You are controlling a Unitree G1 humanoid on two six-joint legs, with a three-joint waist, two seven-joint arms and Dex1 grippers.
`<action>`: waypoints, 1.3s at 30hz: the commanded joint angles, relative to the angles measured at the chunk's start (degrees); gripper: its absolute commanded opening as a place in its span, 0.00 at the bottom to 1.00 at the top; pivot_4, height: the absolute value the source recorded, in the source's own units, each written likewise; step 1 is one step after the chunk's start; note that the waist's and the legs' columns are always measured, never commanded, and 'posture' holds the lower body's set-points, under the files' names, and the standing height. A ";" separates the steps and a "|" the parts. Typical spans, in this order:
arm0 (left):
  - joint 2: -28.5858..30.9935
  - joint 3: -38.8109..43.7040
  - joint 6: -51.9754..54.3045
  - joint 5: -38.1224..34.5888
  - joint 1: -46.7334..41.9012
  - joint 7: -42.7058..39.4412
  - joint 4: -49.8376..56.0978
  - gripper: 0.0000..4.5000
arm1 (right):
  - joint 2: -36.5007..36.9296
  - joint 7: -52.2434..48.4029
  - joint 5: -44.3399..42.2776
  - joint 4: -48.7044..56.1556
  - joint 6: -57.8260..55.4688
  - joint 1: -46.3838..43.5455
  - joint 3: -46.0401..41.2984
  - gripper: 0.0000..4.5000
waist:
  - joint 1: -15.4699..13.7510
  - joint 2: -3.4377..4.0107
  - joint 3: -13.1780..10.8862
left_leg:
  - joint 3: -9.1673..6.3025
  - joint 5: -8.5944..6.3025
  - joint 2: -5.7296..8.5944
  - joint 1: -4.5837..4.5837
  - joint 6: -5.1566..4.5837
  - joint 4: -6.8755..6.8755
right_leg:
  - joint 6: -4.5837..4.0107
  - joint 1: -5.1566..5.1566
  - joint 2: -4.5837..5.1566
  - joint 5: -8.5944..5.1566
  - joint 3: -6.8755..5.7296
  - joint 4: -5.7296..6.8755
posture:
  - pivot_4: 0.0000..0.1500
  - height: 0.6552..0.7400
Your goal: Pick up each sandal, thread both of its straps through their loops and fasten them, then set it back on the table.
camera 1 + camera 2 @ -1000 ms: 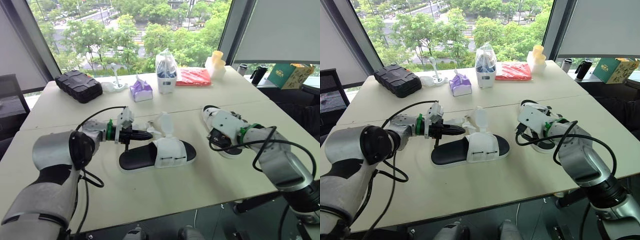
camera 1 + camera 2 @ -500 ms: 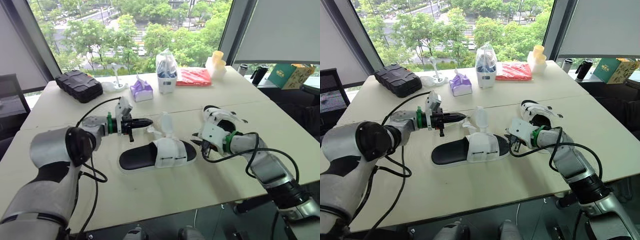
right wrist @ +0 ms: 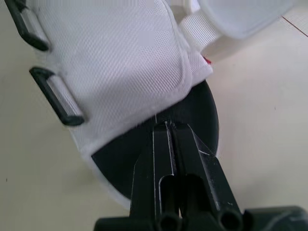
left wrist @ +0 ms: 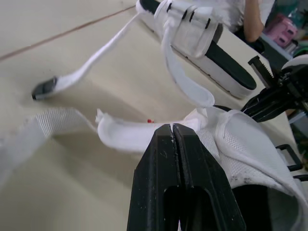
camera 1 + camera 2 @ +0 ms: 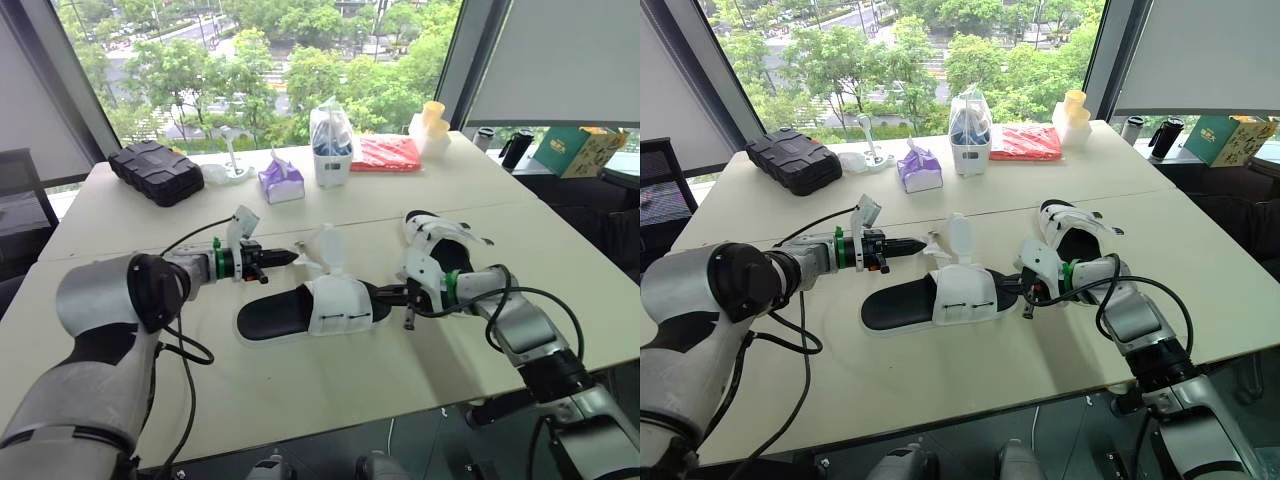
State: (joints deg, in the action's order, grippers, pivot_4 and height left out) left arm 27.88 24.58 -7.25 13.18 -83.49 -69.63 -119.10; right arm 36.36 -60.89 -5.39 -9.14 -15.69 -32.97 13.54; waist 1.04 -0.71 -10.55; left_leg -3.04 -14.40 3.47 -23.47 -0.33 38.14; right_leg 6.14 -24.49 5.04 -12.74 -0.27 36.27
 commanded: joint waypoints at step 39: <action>-13.24 9.24 47.73 -31.22 11.82 31.86 31.39 0.98 | -3.22 -2.66 7.19 -3.88 6.56 -3.61 3.48 0.00 | -0.34 0.03 0.15 | -0.09 0.09 0.03 0.81 0.21 0.00 | -0.01 0.74 0.05 0.00 0.09 0.23 | 1.00 1.00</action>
State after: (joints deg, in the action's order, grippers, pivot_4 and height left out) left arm 15.39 33.14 39.67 -15.92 -73.60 -41.76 -92.83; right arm 33.63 -63.32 1.98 -13.72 -9.52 -36.09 16.79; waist 0.70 -0.69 -10.40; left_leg -3.16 -14.31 3.49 -22.41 -0.11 38.07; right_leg 6.13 -23.50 5.09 -12.74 -0.18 36.38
